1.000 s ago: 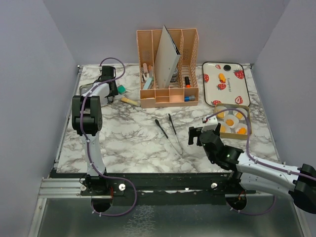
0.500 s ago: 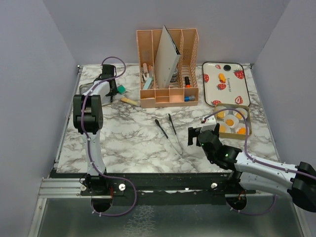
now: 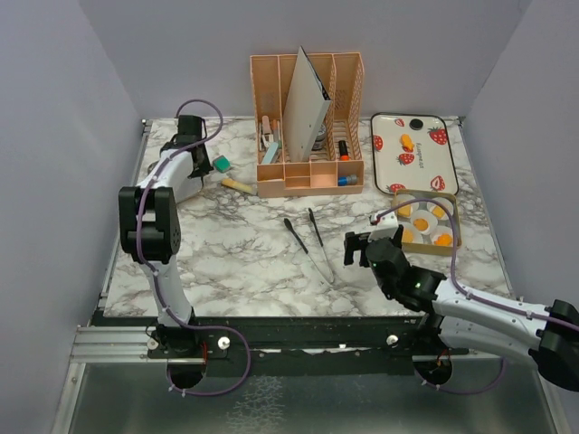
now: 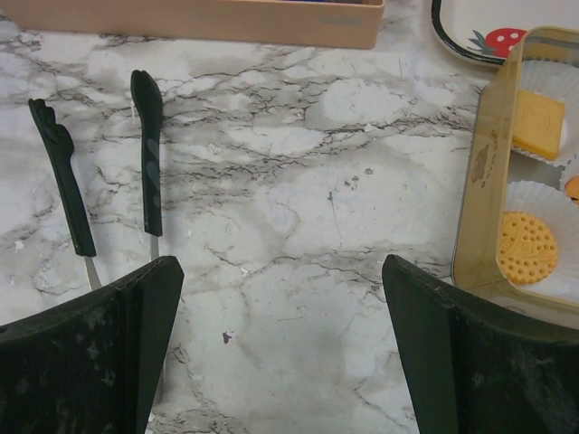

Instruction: Pack the cookies

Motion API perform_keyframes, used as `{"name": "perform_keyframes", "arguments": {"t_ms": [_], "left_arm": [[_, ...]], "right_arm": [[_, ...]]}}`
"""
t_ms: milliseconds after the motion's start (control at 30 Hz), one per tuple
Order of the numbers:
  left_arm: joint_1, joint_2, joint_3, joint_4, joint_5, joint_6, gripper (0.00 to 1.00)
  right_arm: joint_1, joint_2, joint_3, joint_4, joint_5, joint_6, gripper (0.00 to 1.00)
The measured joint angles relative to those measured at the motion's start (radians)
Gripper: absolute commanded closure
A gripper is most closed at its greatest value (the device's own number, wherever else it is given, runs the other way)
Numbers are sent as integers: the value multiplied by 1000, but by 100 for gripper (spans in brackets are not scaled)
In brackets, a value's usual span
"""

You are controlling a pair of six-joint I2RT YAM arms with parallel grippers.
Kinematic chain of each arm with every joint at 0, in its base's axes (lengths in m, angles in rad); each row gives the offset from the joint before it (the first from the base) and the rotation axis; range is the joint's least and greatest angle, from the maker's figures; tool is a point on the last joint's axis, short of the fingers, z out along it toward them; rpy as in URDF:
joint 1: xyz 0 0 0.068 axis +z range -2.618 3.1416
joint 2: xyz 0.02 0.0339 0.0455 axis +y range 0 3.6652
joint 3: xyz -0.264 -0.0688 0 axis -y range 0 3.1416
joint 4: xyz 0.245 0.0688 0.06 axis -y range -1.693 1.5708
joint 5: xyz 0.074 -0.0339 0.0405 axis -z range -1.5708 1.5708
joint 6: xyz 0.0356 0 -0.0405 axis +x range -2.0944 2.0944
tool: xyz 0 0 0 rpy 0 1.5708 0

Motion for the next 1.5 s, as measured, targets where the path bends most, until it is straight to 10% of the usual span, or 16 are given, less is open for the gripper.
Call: {"name": "perform_keyframes", "arguments": {"t_ms": [567, 967, 1500], "left_arm": [[0, -480, -362, 61, 130, -253, 100], [0, -855, -548, 172, 169, -438, 100], [-107, -938, -634, 216, 288, -712, 100]], "right_arm": [[0, -105, -35, 167, -251, -124, 0], [10, 129, 25, 451, -472, -233, 0], [30, 415, 181, 890, -634, -504, 0]]}}
